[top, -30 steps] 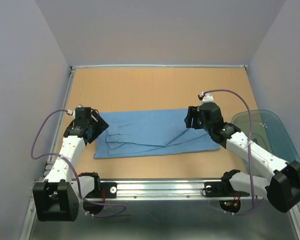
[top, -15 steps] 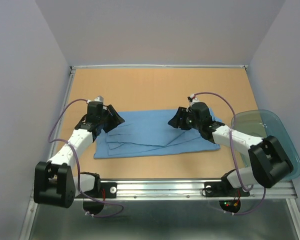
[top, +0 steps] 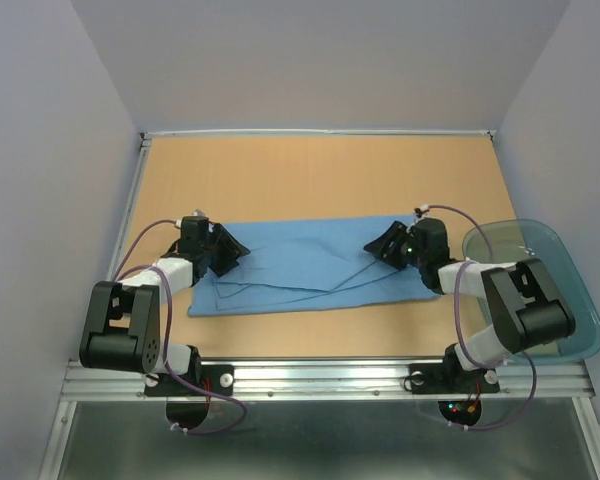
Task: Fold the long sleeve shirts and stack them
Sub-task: Fold the shirt
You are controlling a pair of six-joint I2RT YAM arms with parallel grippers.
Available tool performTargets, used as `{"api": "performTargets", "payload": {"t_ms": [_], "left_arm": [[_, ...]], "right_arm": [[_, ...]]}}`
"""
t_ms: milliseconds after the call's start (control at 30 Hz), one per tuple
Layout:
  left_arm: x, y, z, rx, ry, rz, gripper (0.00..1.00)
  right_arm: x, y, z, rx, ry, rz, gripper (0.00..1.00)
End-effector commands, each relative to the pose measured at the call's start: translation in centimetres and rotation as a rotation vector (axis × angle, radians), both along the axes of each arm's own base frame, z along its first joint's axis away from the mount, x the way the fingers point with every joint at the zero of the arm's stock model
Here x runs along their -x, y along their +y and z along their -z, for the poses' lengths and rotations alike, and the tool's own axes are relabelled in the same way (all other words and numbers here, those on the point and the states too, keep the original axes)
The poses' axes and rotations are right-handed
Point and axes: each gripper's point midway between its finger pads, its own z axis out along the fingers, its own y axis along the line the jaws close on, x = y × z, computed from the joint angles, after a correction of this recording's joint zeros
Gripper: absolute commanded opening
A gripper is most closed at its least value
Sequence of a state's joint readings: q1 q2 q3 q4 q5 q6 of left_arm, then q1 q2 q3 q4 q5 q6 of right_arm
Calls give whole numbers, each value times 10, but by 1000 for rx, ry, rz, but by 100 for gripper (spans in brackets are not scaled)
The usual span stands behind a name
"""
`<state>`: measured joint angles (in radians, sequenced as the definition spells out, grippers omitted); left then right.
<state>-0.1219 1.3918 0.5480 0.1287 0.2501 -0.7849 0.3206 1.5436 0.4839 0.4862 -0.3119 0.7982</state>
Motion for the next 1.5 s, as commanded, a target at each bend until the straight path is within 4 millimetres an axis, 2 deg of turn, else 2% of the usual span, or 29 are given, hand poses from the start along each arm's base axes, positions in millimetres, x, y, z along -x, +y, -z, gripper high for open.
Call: {"api": "performTargets", "payload": {"t_ms": [0,33,67,100,167,200,267,333,367,400,467,500,533,600,633,667,733,833,933,967,1033,1133,1200,1267,1300,1367,1400,1467], "left_arm": [[6,16,10,-30,14,-63,60],[6,16,9,-30,9,-63,60],[7,16,8,-30,11,-65,60],[9,16,7,-32,21,-59,60],[7,14,-6,-34,-7,-31,66],[7,14,-15,-52,-18,-7,70],[-8,14,-55,-85,-124,14,81],[-8,17,-77,-156,-163,65,86],[-14,15,-101,-192,-212,89,89],[-18,15,-113,-220,-239,110,90],[-25,13,-124,-314,-275,195,90],[-32,9,-139,-340,-309,230,90],[-35,5,-130,-409,-300,305,90],[-45,-1,-133,-473,-307,372,91],[-49,-3,-128,-502,-296,398,91],[-53,-5,-111,-528,-254,422,92],[-65,-1,-103,-580,-226,411,92],[-76,-3,-69,-580,-139,412,91],[-82,-7,-54,-556,-105,393,88],[-81,-8,-41,-550,-73,401,88],[-79,-8,-30,-538,-39,396,87],[-67,-9,-12,-502,19,379,86],[-60,-8,-7,-492,40,367,84],[-44,-2,4,-484,78,352,82],[-44,-4,1,-468,73,350,82],[-31,-5,8,-430,91,361,82],[-25,-6,10,-403,106,356,82],[-12,-4,15,-368,126,348,81]], "right_arm": [[-25,-64,-13,85,-92,176,55],[-27,-81,-5,136,-51,230,55],[-29,-88,-5,168,-45,247,55],[-42,-98,-19,229,-89,276,56],[-41,-103,-26,289,-80,258,56],[-49,-104,-42,313,-118,252,56],[-47,-108,-61,347,-147,243,56],[-51,-106,-79,353,-170,234,56],[-43,-106,-75,382,-133,221,56],[-41,-106,-75,398,-117,221,56],[-34,-105,-74,436,-74,231,56],[-31,-104,-75,446,-62,233,56],[-24,-100,-74,474,-36,238,57],[-16,-94,-73,509,-11,240,58],[-12,-91,-71,527,8,240,59],[0,-86,-65,557,48,221,62],[14,-82,-55,569,122,238,65],[33,-76,-39,558,191,259,67],[45,-78,-18,555,262,277,67],[43,-80,-15,562,262,289,66],[38,-81,-10,583,252,286,64],[19,-76,-7,593,211,285,59],[14,-73,7,616,235,272,59],[2,-71,20,642,233,264,59],[-3,-73,25,660,228,263,59],[-23,-79,29,674,202,277,59],[-37,-79,35,705,198,251,59],[-66,-83,32,732,167,250,59]]}}
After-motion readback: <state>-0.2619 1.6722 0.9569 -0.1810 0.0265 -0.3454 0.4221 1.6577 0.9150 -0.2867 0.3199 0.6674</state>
